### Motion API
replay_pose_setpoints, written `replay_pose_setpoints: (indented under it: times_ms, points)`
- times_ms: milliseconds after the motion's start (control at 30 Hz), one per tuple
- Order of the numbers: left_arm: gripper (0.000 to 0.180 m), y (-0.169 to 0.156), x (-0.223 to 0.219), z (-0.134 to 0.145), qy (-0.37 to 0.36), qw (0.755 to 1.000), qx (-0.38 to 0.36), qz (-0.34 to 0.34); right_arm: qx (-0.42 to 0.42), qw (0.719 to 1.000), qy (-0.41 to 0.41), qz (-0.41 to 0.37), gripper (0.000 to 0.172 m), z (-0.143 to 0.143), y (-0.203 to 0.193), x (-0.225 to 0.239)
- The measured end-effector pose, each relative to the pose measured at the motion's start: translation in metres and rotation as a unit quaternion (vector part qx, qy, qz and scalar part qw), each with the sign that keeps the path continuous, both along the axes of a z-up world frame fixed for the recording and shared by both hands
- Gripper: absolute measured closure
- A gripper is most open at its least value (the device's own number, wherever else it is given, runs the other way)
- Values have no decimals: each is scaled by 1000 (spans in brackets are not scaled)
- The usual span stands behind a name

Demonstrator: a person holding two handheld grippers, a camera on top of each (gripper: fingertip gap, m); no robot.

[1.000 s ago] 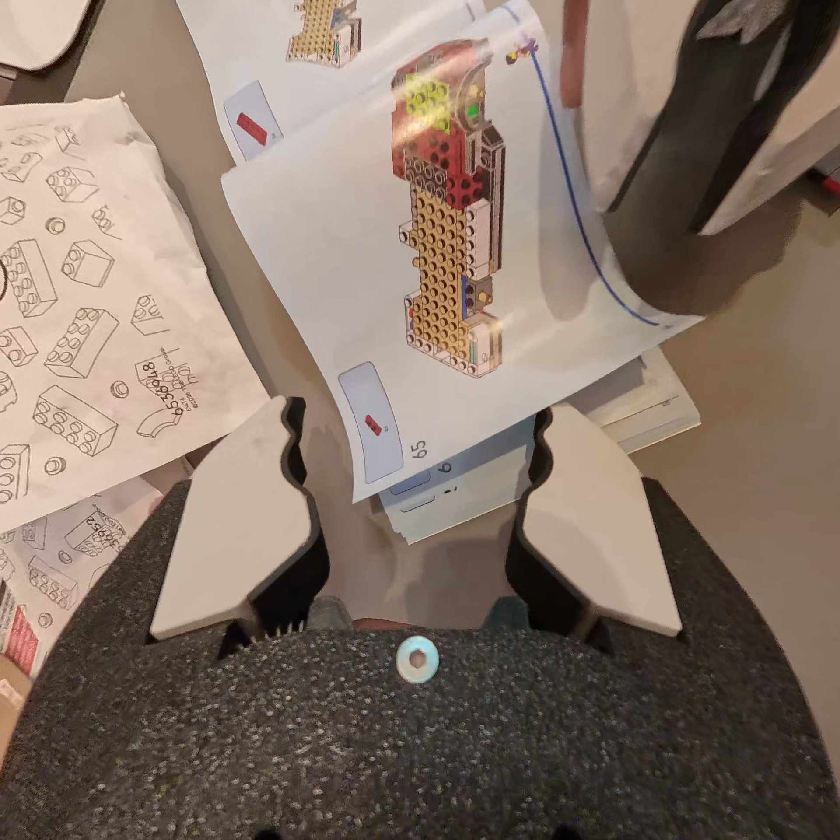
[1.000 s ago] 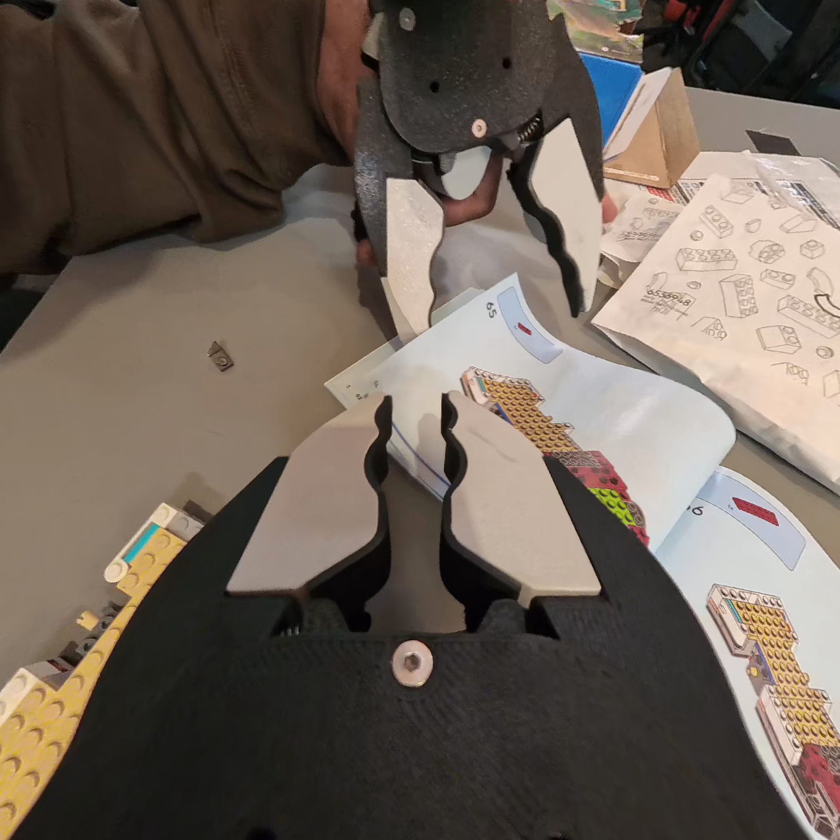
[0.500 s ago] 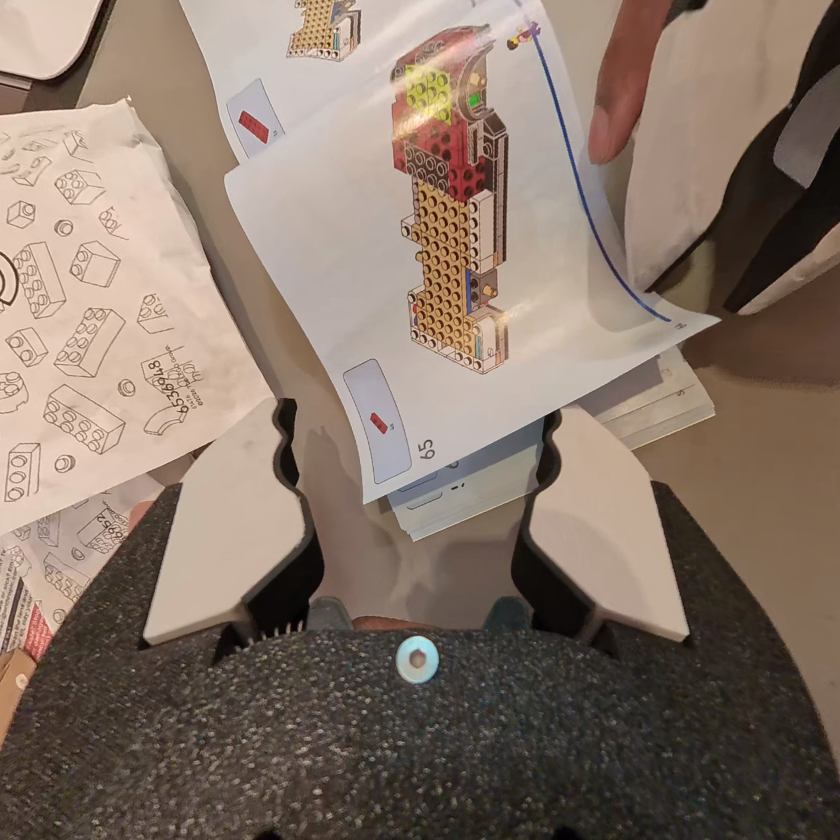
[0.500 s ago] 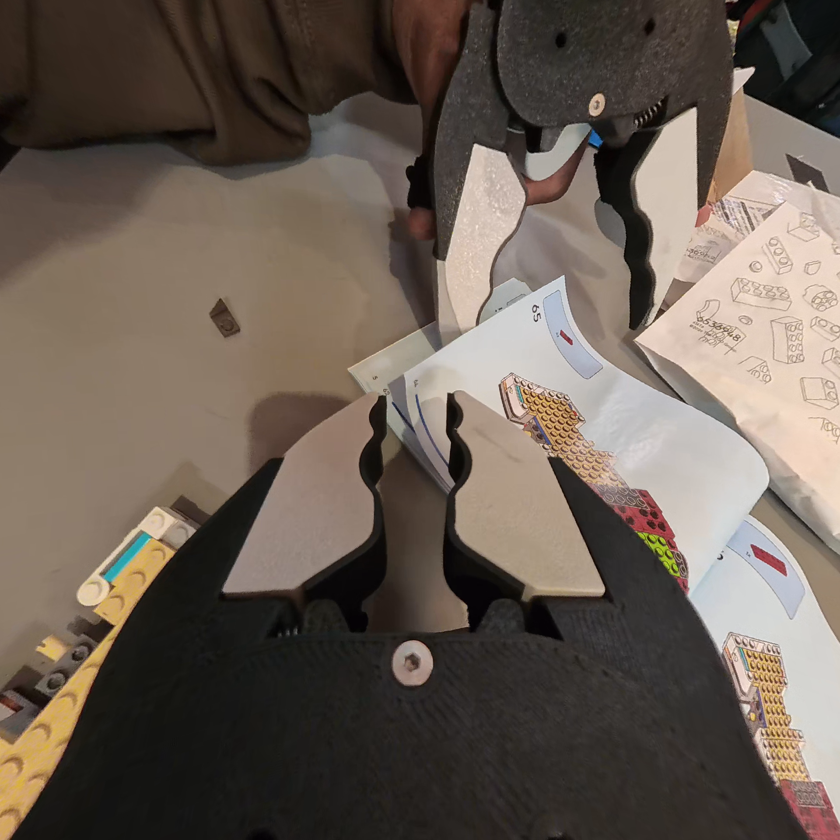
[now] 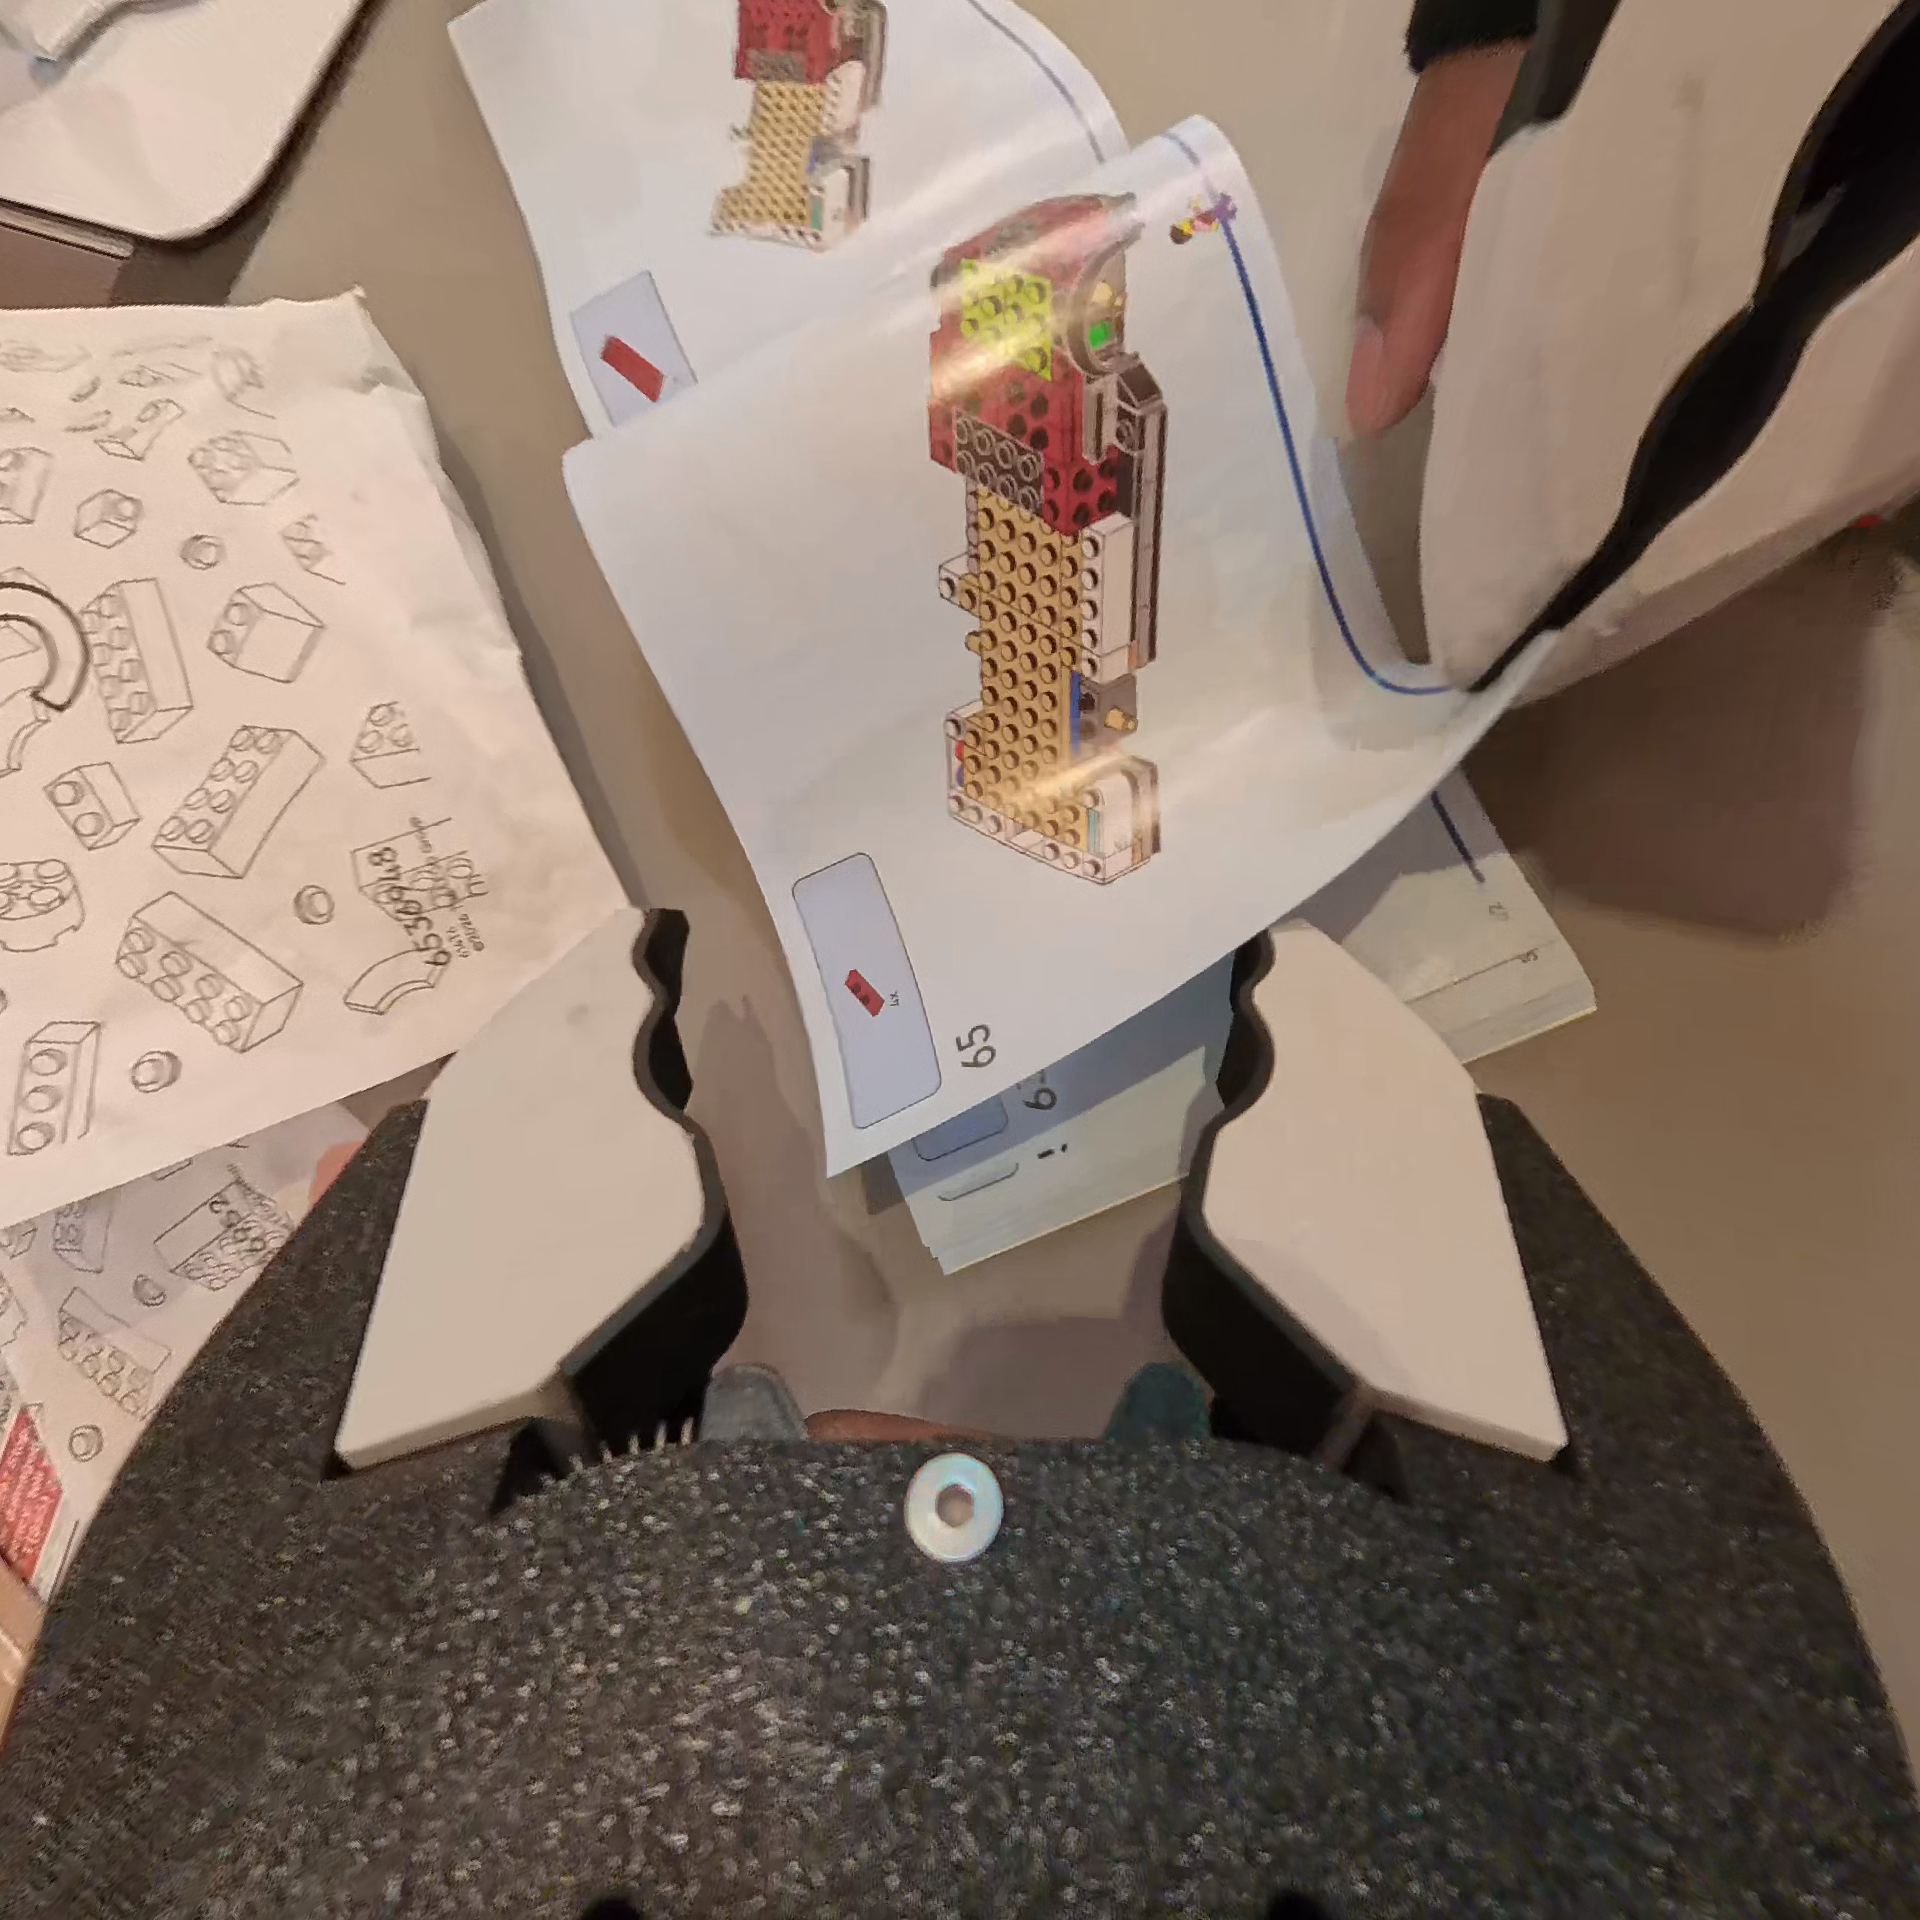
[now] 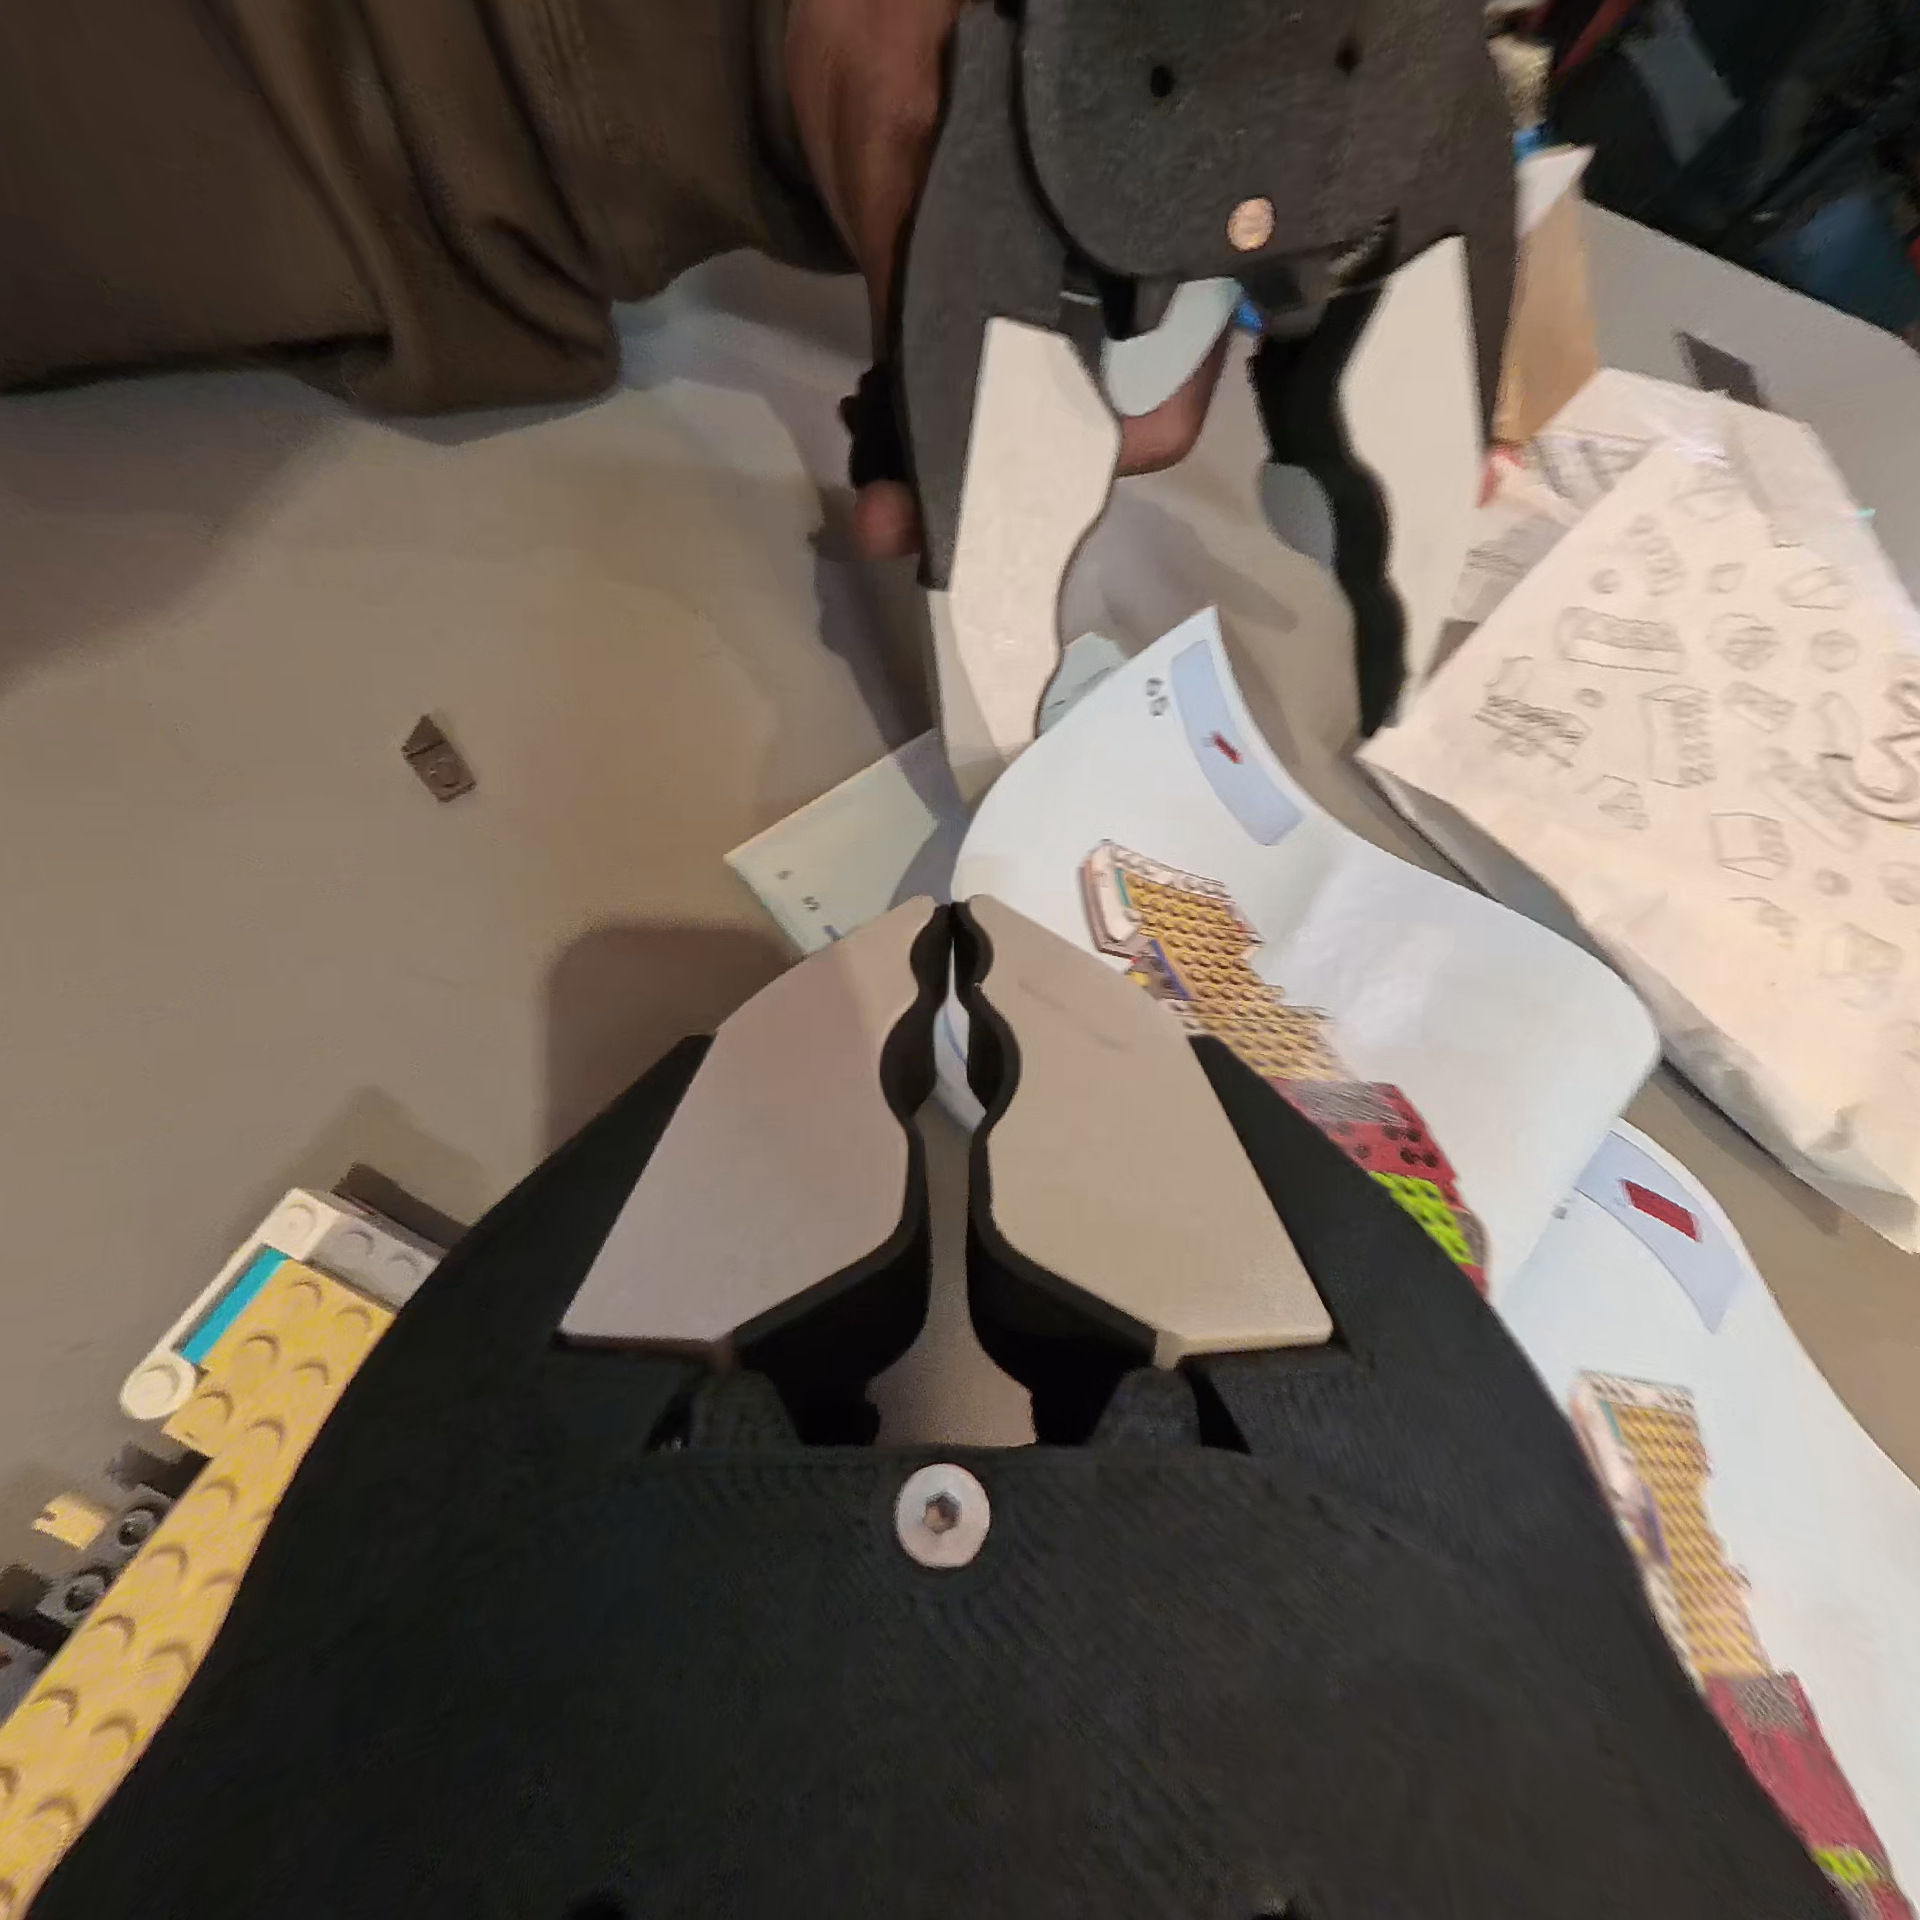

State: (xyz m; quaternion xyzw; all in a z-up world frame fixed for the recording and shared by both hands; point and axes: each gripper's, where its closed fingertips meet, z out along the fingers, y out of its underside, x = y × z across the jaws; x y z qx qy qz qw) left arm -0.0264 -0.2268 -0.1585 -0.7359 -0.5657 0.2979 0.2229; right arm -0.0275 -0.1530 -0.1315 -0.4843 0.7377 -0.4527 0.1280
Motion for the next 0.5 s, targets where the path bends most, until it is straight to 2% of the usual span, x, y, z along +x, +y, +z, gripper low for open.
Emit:
replay_pose_setpoints:
  times_ms: [33,133,300,500]
  points:
    - [77,-3,-1,4,12,1000,1,9,-5,1000,-12,-13,172,7,-4,-6]
    - [64,-20,-8,27,77,995,7,57,-14,996,-65,-60,172,31,-16,-31]
    - [62,-43,-7,69,192,974,28,114,-21,976,-157,-148,172,65,-31,-86]
    - [63,-58,-6,66,199,968,32,149,-13,949,-196,-244,172,65,-38,-156]
